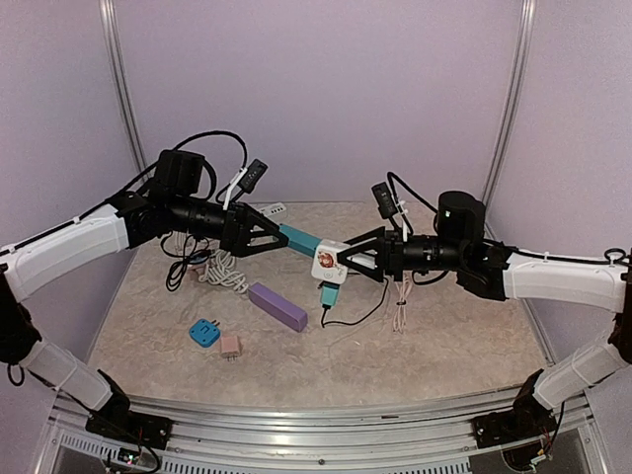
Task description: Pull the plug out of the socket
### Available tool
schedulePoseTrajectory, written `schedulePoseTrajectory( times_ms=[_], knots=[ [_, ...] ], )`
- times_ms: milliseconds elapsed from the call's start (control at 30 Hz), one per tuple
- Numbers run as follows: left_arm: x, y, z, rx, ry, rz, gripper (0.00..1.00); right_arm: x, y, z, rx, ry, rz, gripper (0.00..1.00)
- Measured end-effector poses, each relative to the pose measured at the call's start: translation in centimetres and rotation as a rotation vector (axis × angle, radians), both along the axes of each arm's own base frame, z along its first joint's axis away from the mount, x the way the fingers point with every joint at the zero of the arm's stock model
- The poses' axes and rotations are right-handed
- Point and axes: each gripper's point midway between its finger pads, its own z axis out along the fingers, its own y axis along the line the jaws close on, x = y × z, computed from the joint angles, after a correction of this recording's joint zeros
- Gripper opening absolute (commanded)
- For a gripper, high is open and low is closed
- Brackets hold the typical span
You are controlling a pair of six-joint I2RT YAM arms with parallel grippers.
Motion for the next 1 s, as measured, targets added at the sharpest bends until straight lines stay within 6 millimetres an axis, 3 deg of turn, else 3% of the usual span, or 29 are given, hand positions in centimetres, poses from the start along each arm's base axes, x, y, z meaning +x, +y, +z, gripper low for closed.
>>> schedulePoseTrajectory(
  times_ms=[233,367,600,767,1000],
  knots=[
    [-2.3,-1.9,-2.3,-0.012,0.051,-0.150,0.99,-1.0,1.2,2.1,0.049,-0.045,0.054,0.00],
    [-3.9,-2.7,-2.4,-0.034,0.060,-0.215,0.99,-1.2,2.0,3.0,0.074,-0.067,0.079,0.00],
    [-5.8,-3.7,-1.8,-0.079,0.071,-0.296,0.99,-1.3,3.6,2.8,0.074,-0.064,0.114,0.00],
    [-6.2,-3.9,-2.5,-0.086,0.107,-0.304,0.96,-1.4,4.3,2.7,0.074,-0.062,0.135,0.00],
    [-5.6,-4.1,-2.8,-0.078,0.116,-0.275,0.82,-1.4,4.6,2.7,0.073,-0.065,0.142,0.00]
  ],
)
